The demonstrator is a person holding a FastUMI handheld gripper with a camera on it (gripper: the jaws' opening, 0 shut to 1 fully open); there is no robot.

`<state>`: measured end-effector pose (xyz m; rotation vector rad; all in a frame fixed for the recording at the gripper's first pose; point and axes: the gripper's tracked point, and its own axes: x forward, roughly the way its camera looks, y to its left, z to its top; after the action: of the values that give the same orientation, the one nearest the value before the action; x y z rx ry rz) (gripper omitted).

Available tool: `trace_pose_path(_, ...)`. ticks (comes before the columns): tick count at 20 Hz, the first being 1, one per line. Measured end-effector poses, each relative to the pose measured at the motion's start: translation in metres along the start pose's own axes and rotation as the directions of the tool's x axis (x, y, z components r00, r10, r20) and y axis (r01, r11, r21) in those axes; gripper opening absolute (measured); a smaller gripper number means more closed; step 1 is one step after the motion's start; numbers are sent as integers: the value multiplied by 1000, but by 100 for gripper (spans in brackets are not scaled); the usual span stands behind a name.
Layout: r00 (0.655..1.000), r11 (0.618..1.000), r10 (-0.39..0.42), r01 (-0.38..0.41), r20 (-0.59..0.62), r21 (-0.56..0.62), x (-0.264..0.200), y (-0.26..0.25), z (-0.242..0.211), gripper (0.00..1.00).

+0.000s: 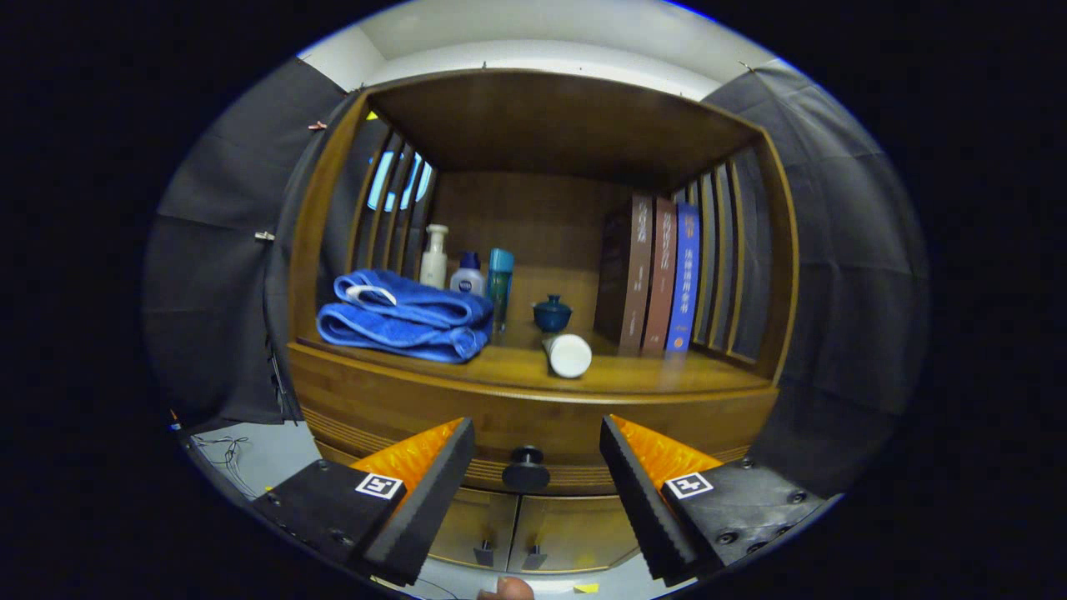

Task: Pull open the drawer, take out the items inside it, and place them on the countertop above the cabinet.

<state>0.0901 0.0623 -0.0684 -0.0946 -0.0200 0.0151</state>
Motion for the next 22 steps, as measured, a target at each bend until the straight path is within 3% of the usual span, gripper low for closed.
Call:
trace_pose_path(4,995,998,-43,48,93,-49,-56,-24,64,98)
trace_pose_path(11,989,996,-90,92,119,-15,-139,-41,111,98)
trace_pose_path(13,987,998,-65,66,149,-2,-153,-34,125,98)
trace_pose_path(15,982,995,-95,94,163,13,-168,-47,130,98)
trace_pose_path(22,985,995,-77,67,156,70,-198,-55,128,98)
